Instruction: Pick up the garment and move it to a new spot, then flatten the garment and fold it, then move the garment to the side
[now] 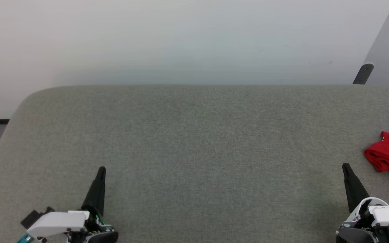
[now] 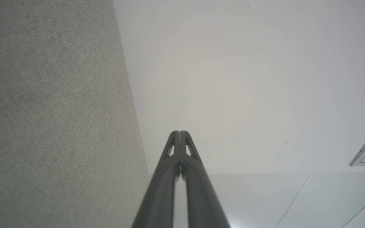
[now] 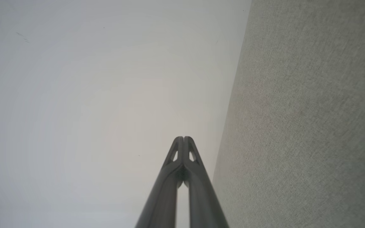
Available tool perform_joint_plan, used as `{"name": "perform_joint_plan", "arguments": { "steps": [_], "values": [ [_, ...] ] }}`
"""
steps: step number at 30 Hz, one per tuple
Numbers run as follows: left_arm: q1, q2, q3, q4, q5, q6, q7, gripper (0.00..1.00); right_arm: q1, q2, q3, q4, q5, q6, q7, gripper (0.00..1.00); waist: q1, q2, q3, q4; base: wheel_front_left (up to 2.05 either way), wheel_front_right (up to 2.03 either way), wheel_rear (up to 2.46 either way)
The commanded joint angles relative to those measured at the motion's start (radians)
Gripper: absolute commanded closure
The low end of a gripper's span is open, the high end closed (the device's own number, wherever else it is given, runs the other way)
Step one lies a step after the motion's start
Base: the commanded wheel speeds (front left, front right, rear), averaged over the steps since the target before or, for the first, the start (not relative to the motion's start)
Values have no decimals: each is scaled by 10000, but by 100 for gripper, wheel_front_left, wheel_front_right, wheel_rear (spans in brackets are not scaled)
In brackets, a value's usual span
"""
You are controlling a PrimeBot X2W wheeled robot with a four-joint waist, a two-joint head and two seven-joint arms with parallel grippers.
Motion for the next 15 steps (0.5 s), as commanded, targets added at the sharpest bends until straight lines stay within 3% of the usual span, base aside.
{"name": "perform_joint_plan", "arguments": {
  "steps": [1,15],
  "values": [
    [-100,-11,31,14,-26,-2,20,100,-33,38,2,4,25,0,8,100,0,0,0,0,0,0,0],
    [-100,-13,32,13,-23,-2,22,100,-33,38,2,4,25,0,7,100,0,0,0,0,0,0,0]
  ]
}}
